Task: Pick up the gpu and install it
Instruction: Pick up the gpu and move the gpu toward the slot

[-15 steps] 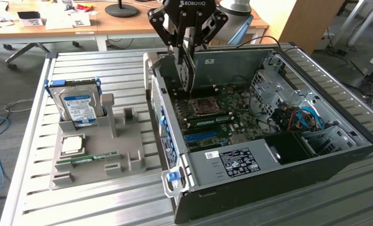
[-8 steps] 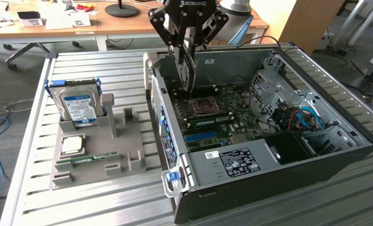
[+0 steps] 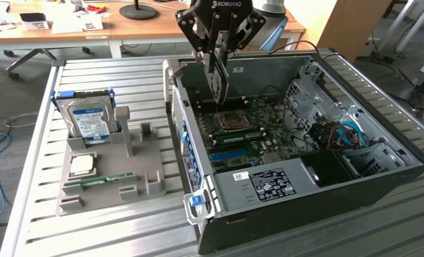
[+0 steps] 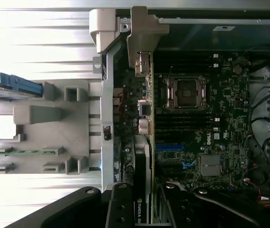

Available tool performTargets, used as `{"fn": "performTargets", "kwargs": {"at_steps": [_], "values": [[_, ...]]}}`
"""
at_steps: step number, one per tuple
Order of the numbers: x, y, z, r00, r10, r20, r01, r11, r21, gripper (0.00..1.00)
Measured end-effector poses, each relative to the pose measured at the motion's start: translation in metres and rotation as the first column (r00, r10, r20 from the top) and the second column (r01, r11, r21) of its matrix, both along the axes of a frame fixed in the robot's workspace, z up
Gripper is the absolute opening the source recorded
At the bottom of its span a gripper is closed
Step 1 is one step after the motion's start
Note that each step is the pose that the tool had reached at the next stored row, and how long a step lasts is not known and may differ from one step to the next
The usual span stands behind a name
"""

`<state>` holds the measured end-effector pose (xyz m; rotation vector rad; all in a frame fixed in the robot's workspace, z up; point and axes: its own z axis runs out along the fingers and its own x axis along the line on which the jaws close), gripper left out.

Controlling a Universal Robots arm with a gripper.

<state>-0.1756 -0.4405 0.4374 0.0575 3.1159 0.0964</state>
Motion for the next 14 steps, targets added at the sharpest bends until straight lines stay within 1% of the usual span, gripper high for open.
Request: {"fn": "performTargets", "kwargs": {"at_steps": [14], "values": [[0.028, 0.0, -0.0001, 1.0, 0.0, 0.0, 0.0, 1.0, 0.0, 0.27]]}}
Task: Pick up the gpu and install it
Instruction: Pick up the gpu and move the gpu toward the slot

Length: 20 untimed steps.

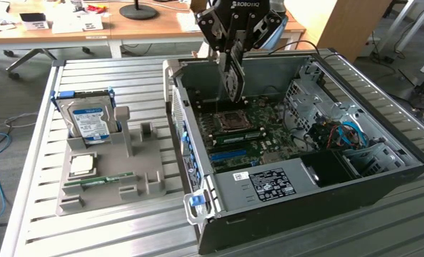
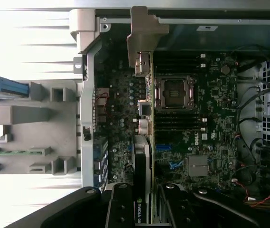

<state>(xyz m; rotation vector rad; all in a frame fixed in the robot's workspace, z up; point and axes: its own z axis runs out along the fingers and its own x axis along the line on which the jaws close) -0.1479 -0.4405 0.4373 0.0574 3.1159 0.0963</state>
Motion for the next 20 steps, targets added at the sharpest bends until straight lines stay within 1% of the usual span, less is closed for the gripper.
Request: {"fn": "performTargets", "kwargs": {"at_steps": [20], "values": [[0.031, 0.0, -0.0001, 1.0, 0.0, 0.0, 0.0, 1.0, 0.0, 0.27]]}}
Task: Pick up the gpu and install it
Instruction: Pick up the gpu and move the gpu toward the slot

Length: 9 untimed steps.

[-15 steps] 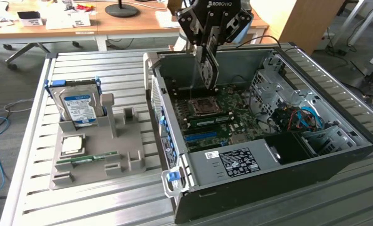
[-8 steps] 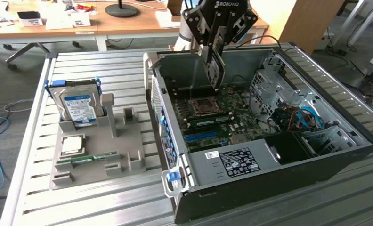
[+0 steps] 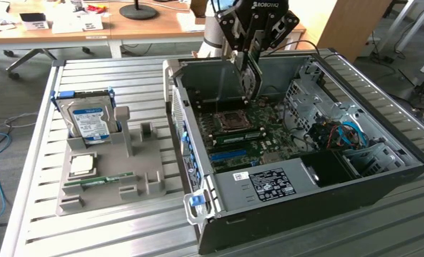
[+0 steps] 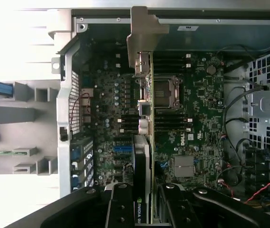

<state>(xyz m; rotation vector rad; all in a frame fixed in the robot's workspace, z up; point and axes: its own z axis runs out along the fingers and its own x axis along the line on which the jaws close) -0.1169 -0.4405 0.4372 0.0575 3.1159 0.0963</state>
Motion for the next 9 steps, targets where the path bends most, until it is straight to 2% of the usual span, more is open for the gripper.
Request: {"fn": "performTargets", "kwargs": {"at_steps": [9], "values": [[0.013, 0.0, 0.0, 1.0, 0.0, -0.0001, 0.0, 1.0, 0.0, 0.27]]}}
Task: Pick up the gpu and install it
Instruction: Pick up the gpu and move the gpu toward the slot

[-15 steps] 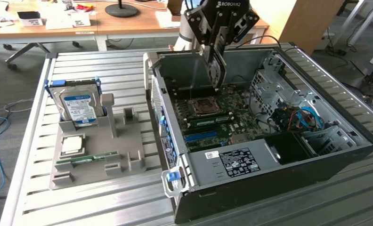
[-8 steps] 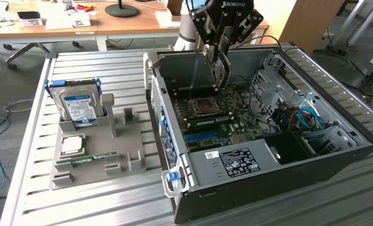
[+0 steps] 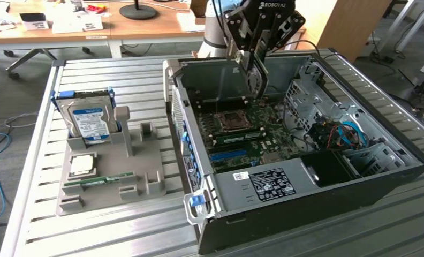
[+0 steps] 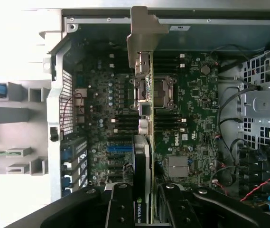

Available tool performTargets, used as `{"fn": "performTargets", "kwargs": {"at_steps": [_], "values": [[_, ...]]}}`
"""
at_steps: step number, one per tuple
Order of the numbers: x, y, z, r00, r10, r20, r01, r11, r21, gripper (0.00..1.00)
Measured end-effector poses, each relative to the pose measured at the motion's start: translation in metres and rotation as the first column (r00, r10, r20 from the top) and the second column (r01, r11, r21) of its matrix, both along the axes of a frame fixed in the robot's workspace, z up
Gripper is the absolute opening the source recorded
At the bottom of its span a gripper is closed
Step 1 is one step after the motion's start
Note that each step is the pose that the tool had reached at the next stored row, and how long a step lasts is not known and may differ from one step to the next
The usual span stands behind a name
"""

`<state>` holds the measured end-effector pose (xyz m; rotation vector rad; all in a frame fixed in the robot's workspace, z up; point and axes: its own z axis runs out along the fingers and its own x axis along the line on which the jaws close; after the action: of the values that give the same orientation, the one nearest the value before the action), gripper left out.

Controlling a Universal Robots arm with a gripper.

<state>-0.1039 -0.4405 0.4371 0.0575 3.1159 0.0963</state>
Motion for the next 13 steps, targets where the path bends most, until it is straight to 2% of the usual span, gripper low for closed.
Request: {"fn": "performTargets", "kwargs": {"at_steps": [13], "values": [[0.023, 0.0, -0.0001, 1.0, 0.0, 0.0, 0.0, 1.0, 0.0, 0.27]]}}
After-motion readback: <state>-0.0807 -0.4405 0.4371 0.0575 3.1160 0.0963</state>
